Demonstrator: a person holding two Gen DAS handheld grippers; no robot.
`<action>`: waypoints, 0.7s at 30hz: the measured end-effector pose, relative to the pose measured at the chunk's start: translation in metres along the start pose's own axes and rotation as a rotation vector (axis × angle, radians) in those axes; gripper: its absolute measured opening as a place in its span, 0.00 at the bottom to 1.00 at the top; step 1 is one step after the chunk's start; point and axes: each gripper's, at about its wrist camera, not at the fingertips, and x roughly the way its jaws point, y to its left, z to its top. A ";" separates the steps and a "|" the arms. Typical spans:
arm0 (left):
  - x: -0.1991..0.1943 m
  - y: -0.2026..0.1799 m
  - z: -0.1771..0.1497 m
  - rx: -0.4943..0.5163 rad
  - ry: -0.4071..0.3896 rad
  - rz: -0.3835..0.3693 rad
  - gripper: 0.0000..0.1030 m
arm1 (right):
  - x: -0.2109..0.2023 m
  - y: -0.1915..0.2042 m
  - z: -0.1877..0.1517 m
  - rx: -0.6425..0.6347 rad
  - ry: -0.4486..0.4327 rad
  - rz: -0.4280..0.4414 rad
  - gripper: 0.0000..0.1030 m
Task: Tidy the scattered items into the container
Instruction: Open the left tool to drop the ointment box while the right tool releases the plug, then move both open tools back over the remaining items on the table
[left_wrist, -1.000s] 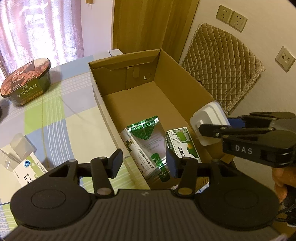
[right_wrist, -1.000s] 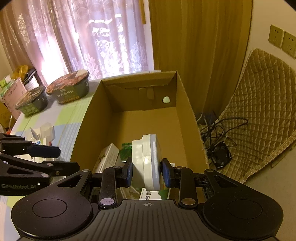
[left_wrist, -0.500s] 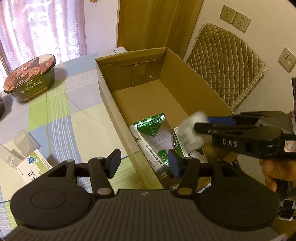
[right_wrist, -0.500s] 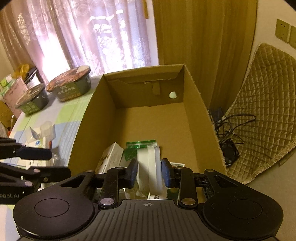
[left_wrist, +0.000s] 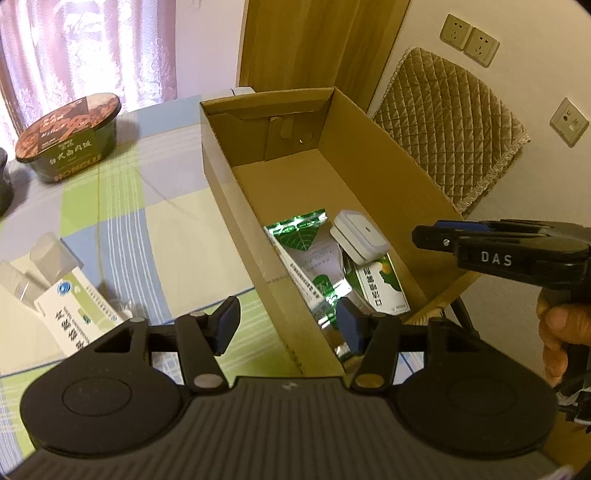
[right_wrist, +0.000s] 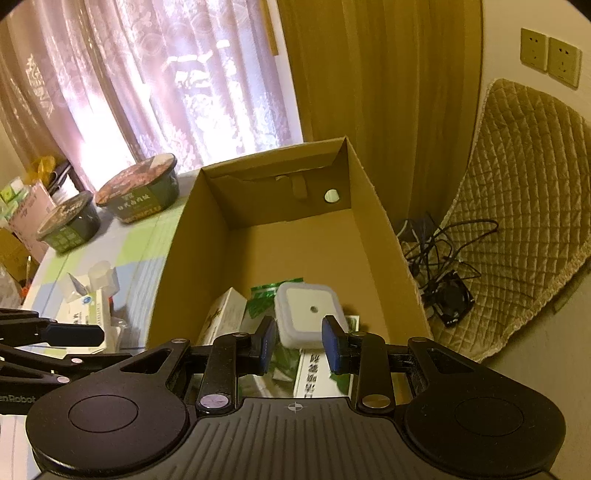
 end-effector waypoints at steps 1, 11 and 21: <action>-0.003 0.001 -0.003 -0.004 0.000 -0.001 0.52 | -0.004 0.003 -0.002 -0.002 -0.002 0.000 0.34; -0.044 0.013 -0.043 -0.052 -0.013 0.024 0.56 | -0.047 0.044 -0.021 -0.062 -0.011 0.019 0.34; -0.100 0.034 -0.119 -0.098 -0.025 0.099 0.69 | -0.083 0.102 -0.055 -0.126 -0.031 0.061 0.34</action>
